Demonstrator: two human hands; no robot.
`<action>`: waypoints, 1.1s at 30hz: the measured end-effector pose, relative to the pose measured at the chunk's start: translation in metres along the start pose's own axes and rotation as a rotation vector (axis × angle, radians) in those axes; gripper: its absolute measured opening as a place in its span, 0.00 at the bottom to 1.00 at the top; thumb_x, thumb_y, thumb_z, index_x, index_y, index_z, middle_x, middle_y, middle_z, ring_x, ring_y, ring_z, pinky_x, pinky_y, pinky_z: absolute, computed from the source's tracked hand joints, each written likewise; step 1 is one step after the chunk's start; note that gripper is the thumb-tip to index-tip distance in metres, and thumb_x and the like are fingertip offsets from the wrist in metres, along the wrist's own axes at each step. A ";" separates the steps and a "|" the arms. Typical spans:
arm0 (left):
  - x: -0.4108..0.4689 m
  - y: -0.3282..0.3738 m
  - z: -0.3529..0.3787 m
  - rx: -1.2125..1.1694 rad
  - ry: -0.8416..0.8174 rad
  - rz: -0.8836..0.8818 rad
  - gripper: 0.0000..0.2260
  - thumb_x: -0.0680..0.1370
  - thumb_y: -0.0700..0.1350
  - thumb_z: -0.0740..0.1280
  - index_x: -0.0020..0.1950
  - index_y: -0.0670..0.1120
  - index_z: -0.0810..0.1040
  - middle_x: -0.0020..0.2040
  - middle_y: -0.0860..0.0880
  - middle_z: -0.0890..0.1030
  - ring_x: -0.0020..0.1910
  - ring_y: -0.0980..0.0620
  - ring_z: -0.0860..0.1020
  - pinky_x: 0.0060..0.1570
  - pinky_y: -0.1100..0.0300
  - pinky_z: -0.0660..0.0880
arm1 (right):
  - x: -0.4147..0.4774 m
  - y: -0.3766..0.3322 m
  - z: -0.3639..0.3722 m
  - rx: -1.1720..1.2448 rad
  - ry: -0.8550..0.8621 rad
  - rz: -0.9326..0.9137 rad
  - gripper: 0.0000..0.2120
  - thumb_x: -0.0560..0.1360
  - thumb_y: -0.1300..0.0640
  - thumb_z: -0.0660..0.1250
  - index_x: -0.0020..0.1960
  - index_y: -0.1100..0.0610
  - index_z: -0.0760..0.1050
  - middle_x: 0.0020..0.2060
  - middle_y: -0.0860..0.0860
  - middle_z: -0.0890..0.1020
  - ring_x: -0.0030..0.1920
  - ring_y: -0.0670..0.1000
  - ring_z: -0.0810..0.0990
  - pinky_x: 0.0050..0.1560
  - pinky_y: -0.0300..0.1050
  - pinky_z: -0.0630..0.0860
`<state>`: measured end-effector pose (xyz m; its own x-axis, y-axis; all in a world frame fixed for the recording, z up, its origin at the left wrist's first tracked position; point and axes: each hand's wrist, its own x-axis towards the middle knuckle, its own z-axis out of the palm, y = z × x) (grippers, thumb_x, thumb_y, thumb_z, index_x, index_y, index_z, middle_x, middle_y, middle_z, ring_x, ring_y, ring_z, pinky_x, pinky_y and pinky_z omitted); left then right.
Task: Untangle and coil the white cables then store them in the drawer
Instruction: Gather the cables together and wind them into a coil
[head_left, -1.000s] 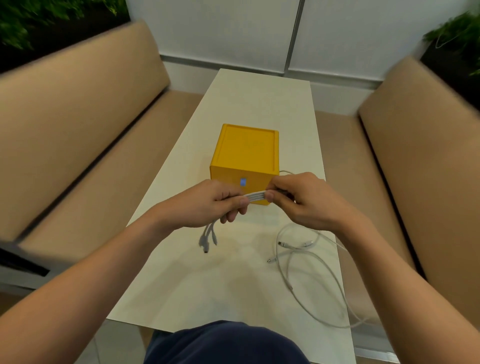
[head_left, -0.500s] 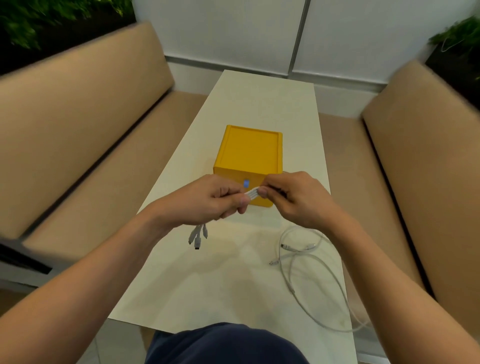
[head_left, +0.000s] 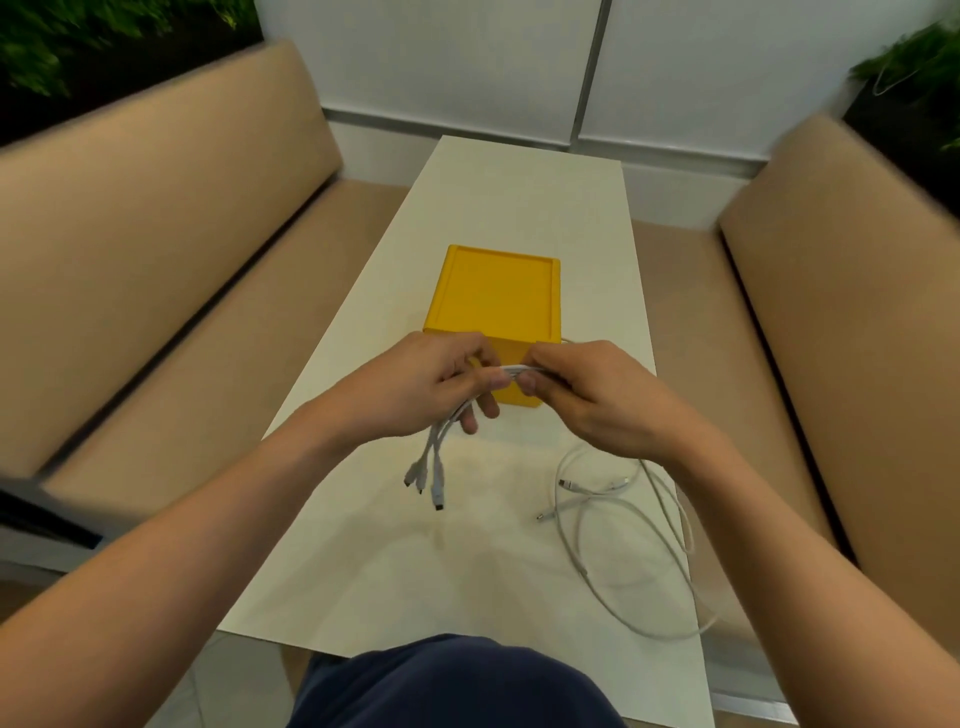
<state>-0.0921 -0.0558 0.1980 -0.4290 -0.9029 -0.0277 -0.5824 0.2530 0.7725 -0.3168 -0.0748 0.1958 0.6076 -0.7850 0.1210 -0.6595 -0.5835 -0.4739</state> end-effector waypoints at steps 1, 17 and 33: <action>0.000 0.000 0.002 -0.045 0.020 -0.004 0.11 0.84 0.53 0.64 0.49 0.47 0.79 0.42 0.54 0.87 0.38 0.56 0.86 0.45 0.55 0.82 | -0.001 0.000 -0.003 0.030 -0.005 0.021 0.13 0.85 0.47 0.59 0.42 0.46 0.71 0.31 0.43 0.73 0.34 0.47 0.71 0.37 0.53 0.69; -0.007 -0.021 0.015 -0.277 -0.136 -0.143 0.11 0.88 0.45 0.56 0.63 0.47 0.78 0.50 0.46 0.87 0.48 0.47 0.86 0.54 0.50 0.81 | 0.001 0.008 -0.007 -0.052 0.027 0.072 0.10 0.83 0.46 0.63 0.50 0.47 0.80 0.28 0.46 0.73 0.29 0.48 0.70 0.33 0.53 0.69; -0.003 -0.027 0.010 -0.356 0.014 -0.128 0.10 0.85 0.49 0.64 0.52 0.47 0.84 0.43 0.48 0.86 0.32 0.56 0.71 0.35 0.62 0.71 | 0.008 0.019 -0.002 -0.059 0.061 0.099 0.11 0.84 0.45 0.62 0.50 0.48 0.80 0.27 0.46 0.73 0.29 0.48 0.71 0.32 0.51 0.68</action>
<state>-0.0816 -0.0569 0.1710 -0.3571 -0.9247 -0.1316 -0.3531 0.0032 0.9356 -0.3258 -0.0929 0.1896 0.5115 -0.8493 0.1304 -0.7405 -0.5126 -0.4345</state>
